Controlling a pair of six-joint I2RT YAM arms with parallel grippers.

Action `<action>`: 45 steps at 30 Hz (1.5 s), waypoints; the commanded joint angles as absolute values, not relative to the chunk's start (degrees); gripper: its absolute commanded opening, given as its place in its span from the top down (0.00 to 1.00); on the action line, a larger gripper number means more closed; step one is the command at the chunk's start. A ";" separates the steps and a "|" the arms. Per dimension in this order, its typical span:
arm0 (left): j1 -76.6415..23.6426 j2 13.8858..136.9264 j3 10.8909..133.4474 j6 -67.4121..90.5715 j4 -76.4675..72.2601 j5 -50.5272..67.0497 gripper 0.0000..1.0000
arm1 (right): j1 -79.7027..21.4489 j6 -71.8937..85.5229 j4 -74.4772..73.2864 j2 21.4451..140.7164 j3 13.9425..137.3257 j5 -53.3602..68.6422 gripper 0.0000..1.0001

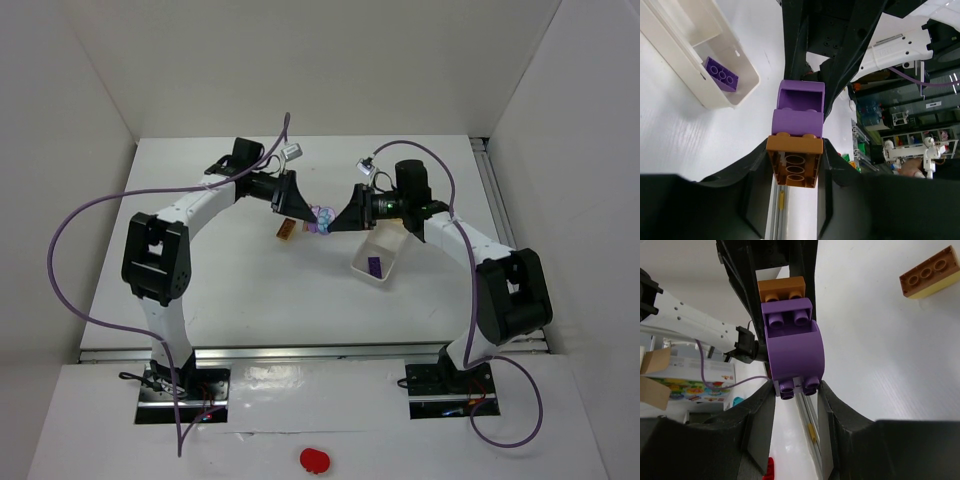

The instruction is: Sort the legos into containers by color

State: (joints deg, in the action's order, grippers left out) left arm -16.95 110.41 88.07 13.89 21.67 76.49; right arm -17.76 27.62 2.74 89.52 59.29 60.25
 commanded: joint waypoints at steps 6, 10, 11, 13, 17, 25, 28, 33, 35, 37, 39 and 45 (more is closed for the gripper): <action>-18.28 110.92 90.09 12.66 22.41 80.86 1.00 | -18.72 29.44 8.44 91.22 61.96 59.06 0.67; -18.28 111.53 90.62 12.66 22.41 80.86 1.00 | -19.25 31.02 11.68 92.28 63.01 59.67 0.52; -18.28 111.53 90.62 12.66 22.41 80.86 1.00 | -19.86 31.72 12.21 92.81 63.02 59.68 0.50; -18.28 112.06 90.62 12.66 22.41 80.86 1.00 | -20.39 32.78 14.32 93.42 63.02 59.68 0.49; -18.28 112.06 90.09 12.66 22.41 80.86 1.00 | -21.01 33.84 15.12 93.43 63.02 59.68 0.65; -14.95 110.30 90.09 12.83 23.47 77.26 1.00 | -17.41 27.61 1.52 88.52 60.73 47.68 0.96; -13.62 110.30 90.61 14.06 23.47 76.03 1.00 | -15.47 24.80 -4.36 84.30 58.54 42.82 0.97; -13.62 110.30 90.62 16.34 22.94 72.87 1.00 | -15.47 21.62 -14.92 79.37 58.54 23.94 0.97; -13.62 110.82 90.62 17.13 22.94 71.55 1.00 | -15.99 21.09 -21.16 78.75 58.54 14.65 0.97; -13.62 110.83 90.62 17.75 22.33 70.49 1.00 | -16.00 21.09 -23.81 78.05 56.18 11.17 0.97; -13.62 111.44 90.62 18.28 22.32 70.49 1.00 | -16.00 21.09 -24.35 77.43 54.50 12.03 0.96; -13.62 112.15 91.14 18.81 22.32 69.96 1.00 | -18.28 21.62 -24.88 77.43 51.16 13.09 0.93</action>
State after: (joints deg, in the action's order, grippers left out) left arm -13.47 111.57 88.95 18.33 23.73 69.41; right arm -16.91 22.17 -23.20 78.76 52.10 14.87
